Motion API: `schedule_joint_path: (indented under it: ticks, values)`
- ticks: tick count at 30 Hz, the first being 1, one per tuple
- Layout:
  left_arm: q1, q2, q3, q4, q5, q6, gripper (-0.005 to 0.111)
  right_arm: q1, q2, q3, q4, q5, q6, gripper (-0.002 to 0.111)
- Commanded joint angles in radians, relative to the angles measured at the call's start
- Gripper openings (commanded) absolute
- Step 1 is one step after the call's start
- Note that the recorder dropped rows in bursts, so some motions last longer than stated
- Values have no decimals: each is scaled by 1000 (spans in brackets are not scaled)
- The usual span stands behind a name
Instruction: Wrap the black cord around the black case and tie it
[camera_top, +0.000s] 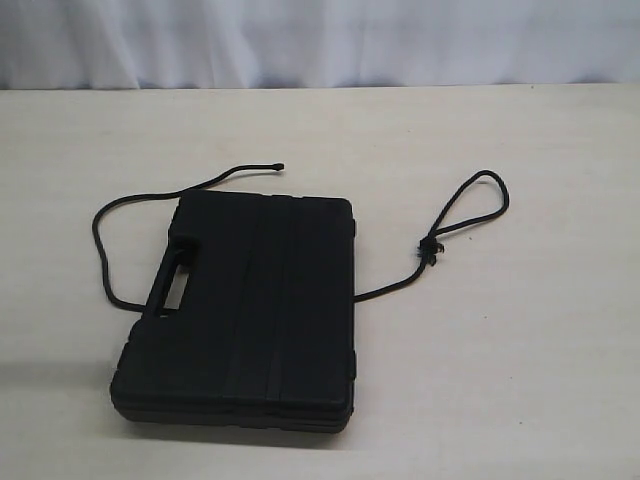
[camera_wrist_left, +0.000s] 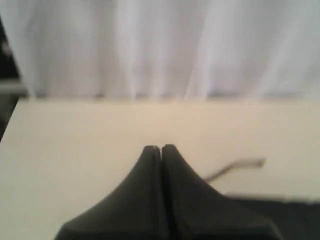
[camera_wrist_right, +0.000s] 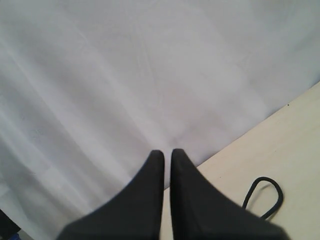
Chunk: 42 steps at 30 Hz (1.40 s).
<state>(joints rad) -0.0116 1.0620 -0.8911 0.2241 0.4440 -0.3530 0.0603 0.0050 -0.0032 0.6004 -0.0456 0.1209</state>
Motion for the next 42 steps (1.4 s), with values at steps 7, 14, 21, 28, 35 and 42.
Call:
schedule_joint_path:
  ticks: [7, 14, 21, 28, 35, 42]
  values:
    - [-1, 513, -135, -509, 486, 624, 20, -2, -5, 3, -3, 27, -2, 4]
    - [-77, 660, -135, -535, 365, 626, 49, -2, -5, 3, -3, 36, -4, 4]
    - [-129, 743, -135, -526, 203, 625, 51, -2, -5, 3, -3, 36, -4, 4]
    - [-129, 828, -135, -554, 192, 622, 51, -2, -5, 3, -3, 36, -4, 4]
    - [-129, 875, -135, -594, 187, 622, 49, -2, -5, 3, -3, 36, -4, 4]
    - [-129, 865, -203, -681, 249, 622, 0, -2, -5, 3, -3, 36, -4, 4]
